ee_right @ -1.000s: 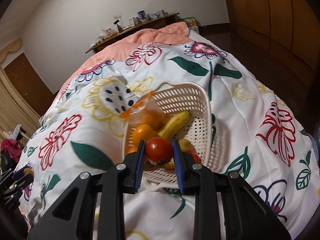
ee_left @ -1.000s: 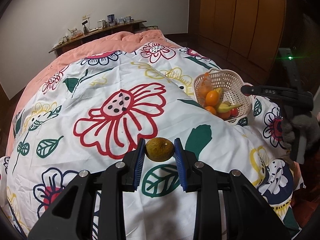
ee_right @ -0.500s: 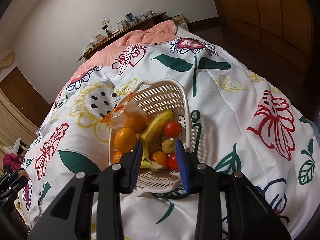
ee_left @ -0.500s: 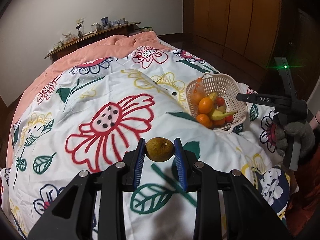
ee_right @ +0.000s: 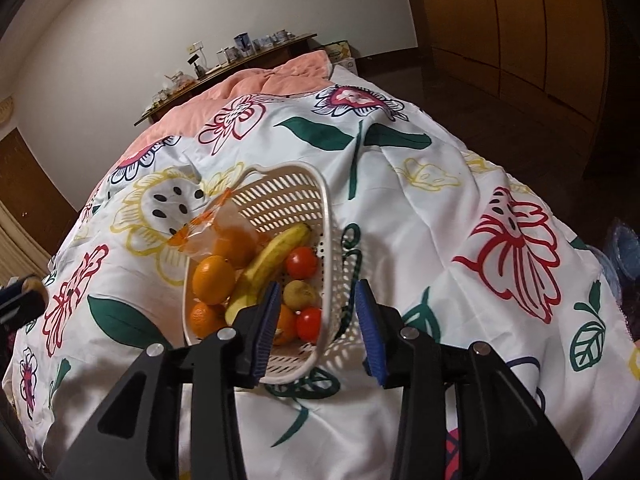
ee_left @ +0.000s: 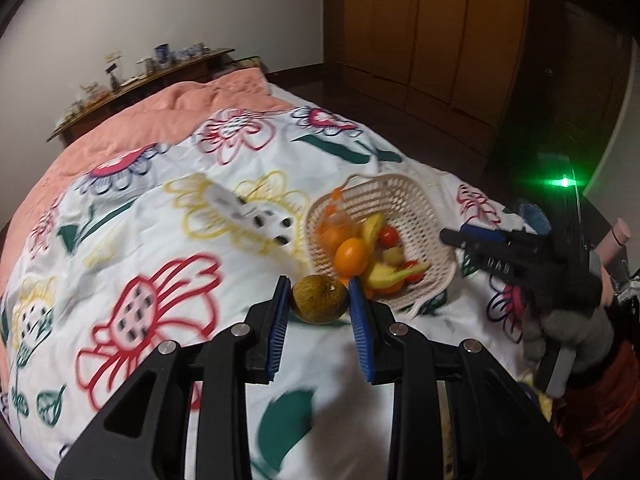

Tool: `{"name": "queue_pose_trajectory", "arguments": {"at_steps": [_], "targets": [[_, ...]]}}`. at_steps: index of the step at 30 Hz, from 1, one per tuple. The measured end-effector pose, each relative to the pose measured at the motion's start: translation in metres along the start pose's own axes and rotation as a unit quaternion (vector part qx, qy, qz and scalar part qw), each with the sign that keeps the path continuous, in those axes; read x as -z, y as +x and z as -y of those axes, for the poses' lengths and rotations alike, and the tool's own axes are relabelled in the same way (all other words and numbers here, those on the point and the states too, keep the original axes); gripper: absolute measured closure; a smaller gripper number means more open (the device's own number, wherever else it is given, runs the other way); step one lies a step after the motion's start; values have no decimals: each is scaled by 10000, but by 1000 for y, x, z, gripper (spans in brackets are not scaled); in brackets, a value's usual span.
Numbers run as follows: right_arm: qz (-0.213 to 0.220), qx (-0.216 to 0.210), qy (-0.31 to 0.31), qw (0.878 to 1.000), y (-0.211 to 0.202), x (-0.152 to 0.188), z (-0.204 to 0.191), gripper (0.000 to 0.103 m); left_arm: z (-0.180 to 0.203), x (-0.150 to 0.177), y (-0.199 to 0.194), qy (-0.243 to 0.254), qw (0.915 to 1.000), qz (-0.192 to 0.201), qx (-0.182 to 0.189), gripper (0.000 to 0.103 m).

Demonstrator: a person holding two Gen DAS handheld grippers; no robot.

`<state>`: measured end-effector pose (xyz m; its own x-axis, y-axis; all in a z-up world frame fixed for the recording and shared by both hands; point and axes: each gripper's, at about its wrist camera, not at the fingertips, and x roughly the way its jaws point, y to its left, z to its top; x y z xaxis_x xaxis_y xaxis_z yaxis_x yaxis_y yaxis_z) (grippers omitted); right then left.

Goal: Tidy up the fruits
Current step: 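Carry the kiwi with the left gripper into the basket and open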

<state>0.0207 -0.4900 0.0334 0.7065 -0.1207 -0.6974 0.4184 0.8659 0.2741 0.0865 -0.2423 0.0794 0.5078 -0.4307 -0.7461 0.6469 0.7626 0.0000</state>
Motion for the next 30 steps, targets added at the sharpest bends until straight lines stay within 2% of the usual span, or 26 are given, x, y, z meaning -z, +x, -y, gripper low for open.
{"name": "queue_pose_trajectory", "arguments": {"at_steps": [3, 16, 30], "targets": [[-1, 25, 24, 10000, 0, 2, 4, 59, 9, -12, 19, 47, 9999, -74, 87, 73], [-29, 33, 43, 10000, 5, 7, 11, 59, 32, -38, 89, -3, 9977, -510, 443, 73], [-20, 98, -94, 9999, 5, 9, 4, 59, 49, -48, 111, 97, 9965, -660, 513, 73]]}}
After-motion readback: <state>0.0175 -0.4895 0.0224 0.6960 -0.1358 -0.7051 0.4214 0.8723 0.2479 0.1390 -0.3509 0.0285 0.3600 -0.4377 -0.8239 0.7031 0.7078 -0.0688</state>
